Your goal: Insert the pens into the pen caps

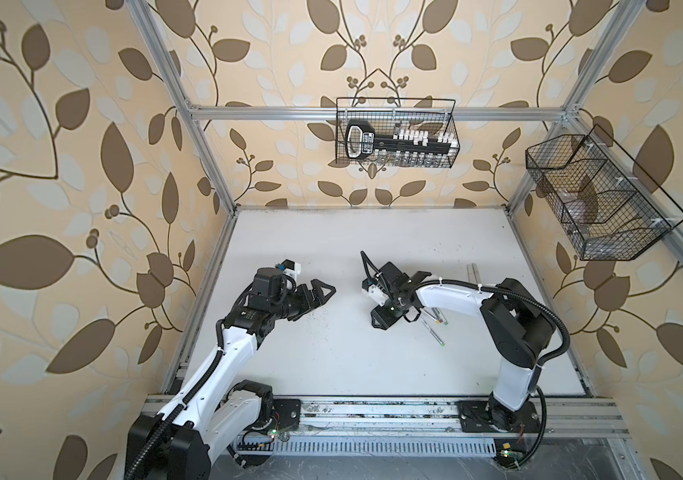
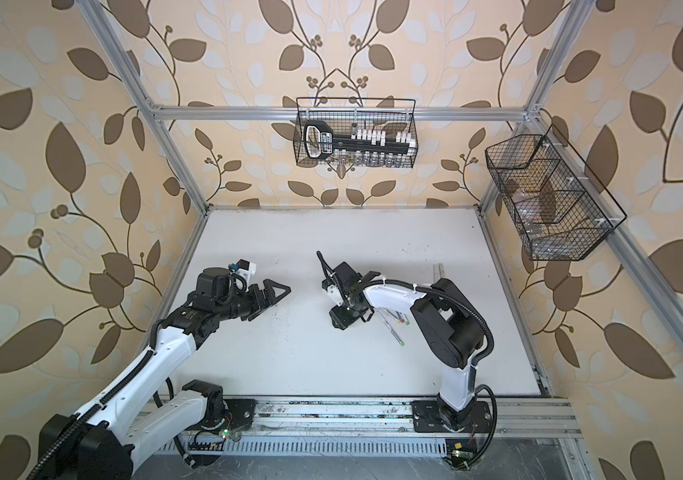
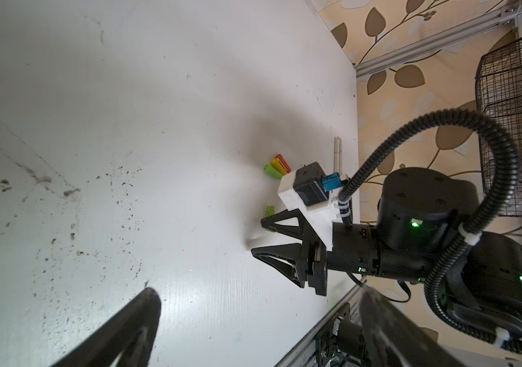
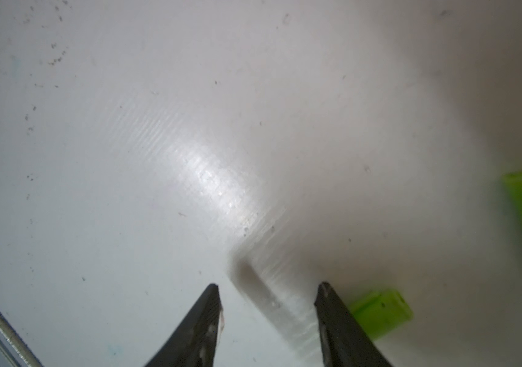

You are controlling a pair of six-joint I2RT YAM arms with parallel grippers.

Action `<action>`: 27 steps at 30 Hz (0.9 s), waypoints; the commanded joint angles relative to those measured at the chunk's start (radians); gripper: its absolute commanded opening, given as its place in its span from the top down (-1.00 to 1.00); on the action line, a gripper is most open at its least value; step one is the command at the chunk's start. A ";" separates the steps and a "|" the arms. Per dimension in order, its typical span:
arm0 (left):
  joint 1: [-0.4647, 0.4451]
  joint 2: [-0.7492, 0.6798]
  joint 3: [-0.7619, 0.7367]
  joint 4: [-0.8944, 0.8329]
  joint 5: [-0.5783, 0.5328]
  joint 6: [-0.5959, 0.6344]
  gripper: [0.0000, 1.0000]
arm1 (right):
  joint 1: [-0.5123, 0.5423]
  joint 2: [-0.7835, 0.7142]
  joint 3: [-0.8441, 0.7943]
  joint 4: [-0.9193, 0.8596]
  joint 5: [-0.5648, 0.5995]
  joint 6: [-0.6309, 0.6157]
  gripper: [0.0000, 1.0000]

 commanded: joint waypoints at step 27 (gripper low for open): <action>0.008 -0.010 -0.001 0.010 0.003 0.029 -0.98 | -0.108 0.011 0.005 0.018 -0.035 -0.010 -0.03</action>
